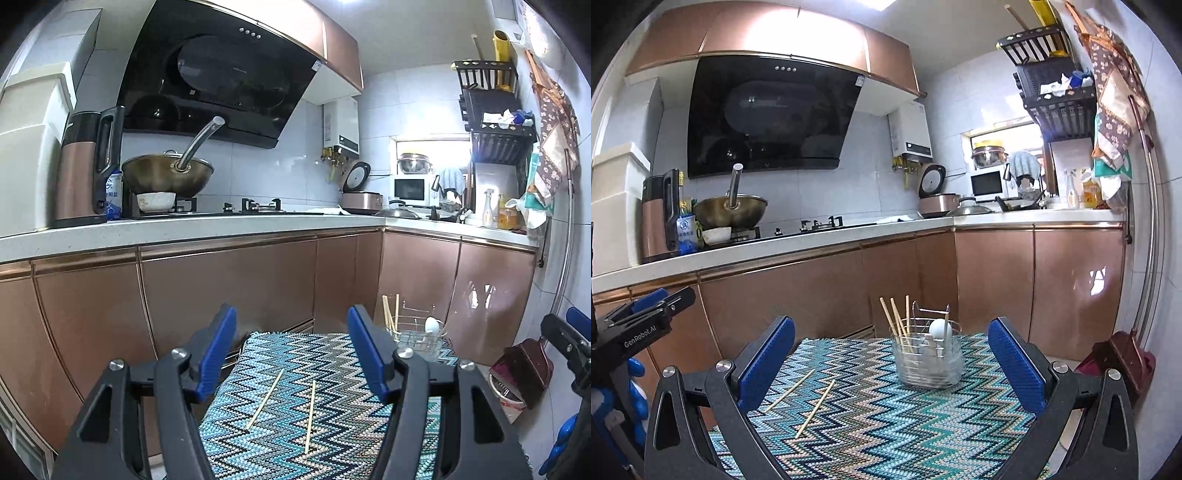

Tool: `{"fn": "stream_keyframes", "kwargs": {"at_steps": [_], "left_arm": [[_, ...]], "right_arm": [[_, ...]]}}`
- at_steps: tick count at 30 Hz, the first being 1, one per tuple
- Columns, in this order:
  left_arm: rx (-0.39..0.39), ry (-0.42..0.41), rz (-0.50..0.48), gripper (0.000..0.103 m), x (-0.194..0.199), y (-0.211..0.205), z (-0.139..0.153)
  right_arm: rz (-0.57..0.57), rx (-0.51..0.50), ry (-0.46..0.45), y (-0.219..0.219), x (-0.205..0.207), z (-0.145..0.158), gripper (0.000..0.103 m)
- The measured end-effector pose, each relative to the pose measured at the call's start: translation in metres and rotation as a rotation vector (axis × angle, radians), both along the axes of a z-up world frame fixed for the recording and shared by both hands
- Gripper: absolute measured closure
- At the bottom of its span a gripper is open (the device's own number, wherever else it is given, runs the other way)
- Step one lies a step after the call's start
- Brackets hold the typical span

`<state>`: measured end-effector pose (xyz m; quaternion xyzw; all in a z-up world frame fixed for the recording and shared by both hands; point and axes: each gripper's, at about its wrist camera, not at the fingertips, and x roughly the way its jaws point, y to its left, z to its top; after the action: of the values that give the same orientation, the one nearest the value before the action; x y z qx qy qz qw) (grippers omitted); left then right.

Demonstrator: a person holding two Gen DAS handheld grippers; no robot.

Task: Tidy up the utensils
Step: 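Withdraw both tools back from the holder over the cloth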

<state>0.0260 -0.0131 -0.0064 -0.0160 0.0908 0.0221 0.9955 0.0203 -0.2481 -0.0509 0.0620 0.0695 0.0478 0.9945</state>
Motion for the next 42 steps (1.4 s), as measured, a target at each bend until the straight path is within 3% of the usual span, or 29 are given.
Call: {"fn": "stream_keyframes", "kwargs": {"at_steps": [9, 17, 27, 42], "left_arm": [[0.000, 0.036, 0.006, 0.042, 0.007, 0.000, -0.009], [-0.015, 0.067, 0.038, 0.035, 0.016, 0.020, -0.014], [-0.089, 0.120, 0.117, 0.035, 0.027, 0.073, -0.021], [-0.042, 0.218, 0.134, 0.035, 0.058, 0.072, -0.057]], "right_arm": [[-0.018, 0.038, 0.001, -0.007, 0.006, -0.006, 0.000], [-0.020, 0.045, 0.027, -0.009, 0.015, -0.014, 0.000], [0.004, 0.049, 0.127, -0.009, 0.036, -0.032, 0.000], [0.038, 0.048, 0.282, 0.003, 0.073, -0.065, 0.000]]}}
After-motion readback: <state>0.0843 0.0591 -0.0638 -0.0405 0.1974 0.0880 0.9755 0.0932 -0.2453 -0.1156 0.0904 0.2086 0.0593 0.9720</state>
